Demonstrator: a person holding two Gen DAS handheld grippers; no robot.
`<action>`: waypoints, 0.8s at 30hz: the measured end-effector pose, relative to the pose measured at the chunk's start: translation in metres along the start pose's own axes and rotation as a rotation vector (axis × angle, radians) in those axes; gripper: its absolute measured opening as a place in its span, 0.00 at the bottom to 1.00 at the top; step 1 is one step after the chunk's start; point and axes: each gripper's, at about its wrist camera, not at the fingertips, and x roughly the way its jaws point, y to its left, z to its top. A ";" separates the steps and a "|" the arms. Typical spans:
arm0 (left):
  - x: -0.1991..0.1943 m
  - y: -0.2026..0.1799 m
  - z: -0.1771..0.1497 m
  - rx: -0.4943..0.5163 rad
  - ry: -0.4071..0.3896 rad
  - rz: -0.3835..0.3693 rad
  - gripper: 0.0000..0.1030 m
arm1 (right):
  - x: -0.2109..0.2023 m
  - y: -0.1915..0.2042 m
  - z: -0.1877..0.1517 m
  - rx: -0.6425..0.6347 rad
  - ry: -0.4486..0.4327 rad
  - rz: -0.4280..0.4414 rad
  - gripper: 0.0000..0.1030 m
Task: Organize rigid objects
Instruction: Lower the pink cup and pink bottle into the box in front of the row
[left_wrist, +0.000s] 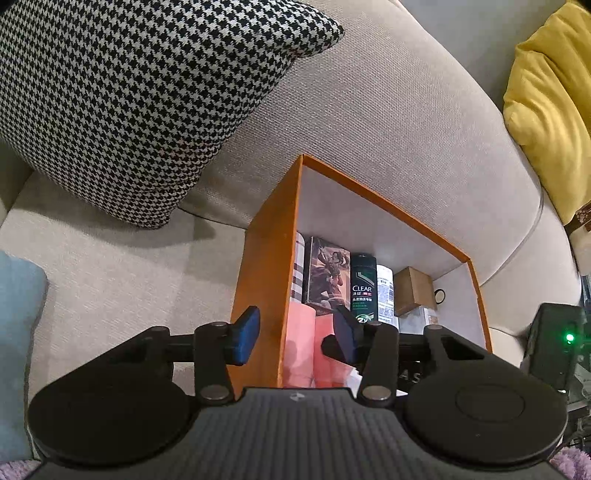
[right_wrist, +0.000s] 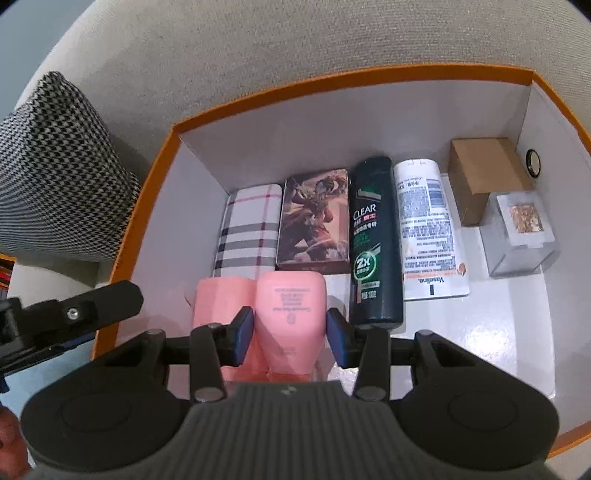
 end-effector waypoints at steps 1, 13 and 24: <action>0.000 0.001 -0.001 -0.003 0.000 -0.003 0.52 | 0.003 0.002 0.001 0.003 0.004 -0.005 0.43; 0.004 -0.007 -0.005 -0.014 0.002 -0.011 0.51 | 0.006 0.002 -0.007 0.011 -0.002 0.002 0.45; 0.010 -0.009 -0.004 -0.009 0.001 -0.005 0.51 | 0.005 -0.002 -0.014 0.013 0.003 0.010 0.30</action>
